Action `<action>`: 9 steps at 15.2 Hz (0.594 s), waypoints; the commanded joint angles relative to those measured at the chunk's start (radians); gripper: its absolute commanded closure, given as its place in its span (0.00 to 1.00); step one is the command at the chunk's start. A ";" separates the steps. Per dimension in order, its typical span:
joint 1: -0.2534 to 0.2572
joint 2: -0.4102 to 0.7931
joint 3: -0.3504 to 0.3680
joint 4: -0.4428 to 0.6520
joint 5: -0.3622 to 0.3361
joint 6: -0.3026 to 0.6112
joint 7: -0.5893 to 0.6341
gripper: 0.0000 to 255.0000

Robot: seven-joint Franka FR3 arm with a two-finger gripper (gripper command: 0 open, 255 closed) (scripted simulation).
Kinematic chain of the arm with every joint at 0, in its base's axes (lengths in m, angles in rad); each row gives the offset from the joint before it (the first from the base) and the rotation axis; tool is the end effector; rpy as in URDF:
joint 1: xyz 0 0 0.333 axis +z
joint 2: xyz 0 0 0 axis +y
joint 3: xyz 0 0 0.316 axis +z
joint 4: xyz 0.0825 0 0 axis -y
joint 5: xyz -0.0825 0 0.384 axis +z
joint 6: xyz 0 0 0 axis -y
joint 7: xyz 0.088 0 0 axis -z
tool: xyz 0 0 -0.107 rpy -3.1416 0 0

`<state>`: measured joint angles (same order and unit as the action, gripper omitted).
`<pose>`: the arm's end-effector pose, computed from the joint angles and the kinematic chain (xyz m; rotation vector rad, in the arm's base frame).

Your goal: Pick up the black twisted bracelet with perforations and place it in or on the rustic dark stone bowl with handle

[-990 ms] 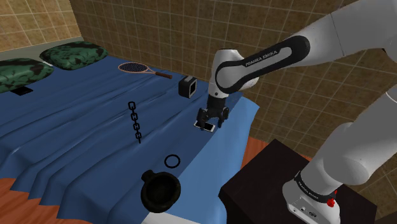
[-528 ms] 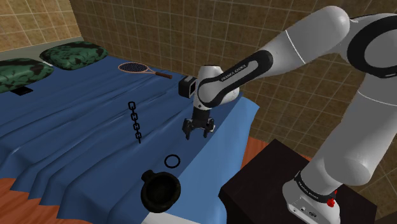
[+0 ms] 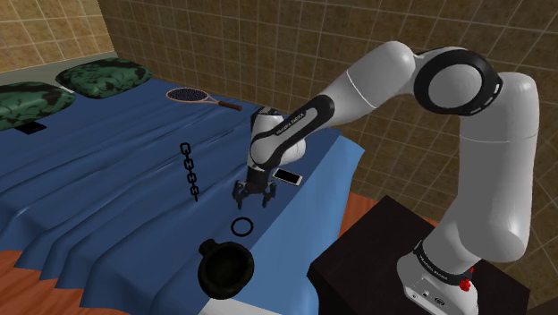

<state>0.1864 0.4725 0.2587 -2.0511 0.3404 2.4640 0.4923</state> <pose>0.5337 0.2524 0.2084 -2.8230 0.4912 0.2843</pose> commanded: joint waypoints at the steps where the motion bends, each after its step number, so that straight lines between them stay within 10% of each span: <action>1: 0.011 0.073 -0.001 0.061 0.001 0.016 0.012 0.00; 9: 0.062 0.298 -0.008 0.261 -0.003 0.054 0.052 0.00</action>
<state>0.2439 0.7561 0.2501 -1.7972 0.3372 2.5093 0.5421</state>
